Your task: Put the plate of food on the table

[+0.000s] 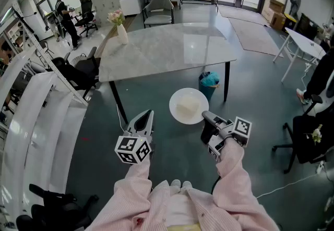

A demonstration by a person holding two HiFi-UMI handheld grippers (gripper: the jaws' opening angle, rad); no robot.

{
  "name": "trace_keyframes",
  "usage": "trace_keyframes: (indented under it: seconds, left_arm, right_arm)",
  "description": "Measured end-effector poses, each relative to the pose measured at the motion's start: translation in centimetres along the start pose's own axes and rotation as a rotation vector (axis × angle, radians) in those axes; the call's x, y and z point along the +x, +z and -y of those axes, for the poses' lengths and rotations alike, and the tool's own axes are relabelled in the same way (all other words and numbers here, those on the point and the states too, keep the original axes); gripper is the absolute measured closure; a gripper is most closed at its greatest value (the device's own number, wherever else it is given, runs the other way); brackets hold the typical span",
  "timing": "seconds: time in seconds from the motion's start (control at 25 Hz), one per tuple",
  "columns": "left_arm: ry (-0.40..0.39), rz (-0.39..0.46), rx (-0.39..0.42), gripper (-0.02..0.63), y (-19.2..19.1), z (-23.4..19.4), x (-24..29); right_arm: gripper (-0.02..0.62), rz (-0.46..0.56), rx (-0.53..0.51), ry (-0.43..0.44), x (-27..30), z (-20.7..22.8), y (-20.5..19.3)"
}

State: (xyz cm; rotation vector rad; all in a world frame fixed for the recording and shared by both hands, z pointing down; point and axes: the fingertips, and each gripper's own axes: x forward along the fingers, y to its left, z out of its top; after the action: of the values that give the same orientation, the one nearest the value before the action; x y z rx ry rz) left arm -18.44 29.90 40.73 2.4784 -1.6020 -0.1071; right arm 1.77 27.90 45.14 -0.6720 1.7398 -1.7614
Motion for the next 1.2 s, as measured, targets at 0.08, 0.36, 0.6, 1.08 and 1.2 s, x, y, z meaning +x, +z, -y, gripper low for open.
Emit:
trace_keyframes:
  seconds: [0.08,0.36,0.6,1.08,1.2]
  left_arm:
    - [-0.003,-0.002,0.000,0.611,0.0,0.1,0.1]
    - [-0.014,-0.016,0.004,0.611,-0.4,0.2,0.4]
    - [-0.026,-0.011,0.006,0.611,-0.5,1.6,1.6]
    - [-0.028,-0.010,0.005,0.611,-1.0,4.6,4.8]
    - [-0.026,-0.017,0.005,0.611,-0.8,4.7,6.0]
  right_arm:
    - [0.577,0.001,-0.003,-0.003,0.0,-0.1,0.1]
    - [0.577,0.012,-0.010,-0.011,-0.1,0.2,0.4]
    - [0.577,0.021,-0.003,-0.011,-0.8,0.3,1.6]
    - [0.577,0.000,-0.031,0.000,-1.6,-0.4,5.7]
    - [0.577,0.007,-0.021,0.001,-1.4,-0.3,7.0]
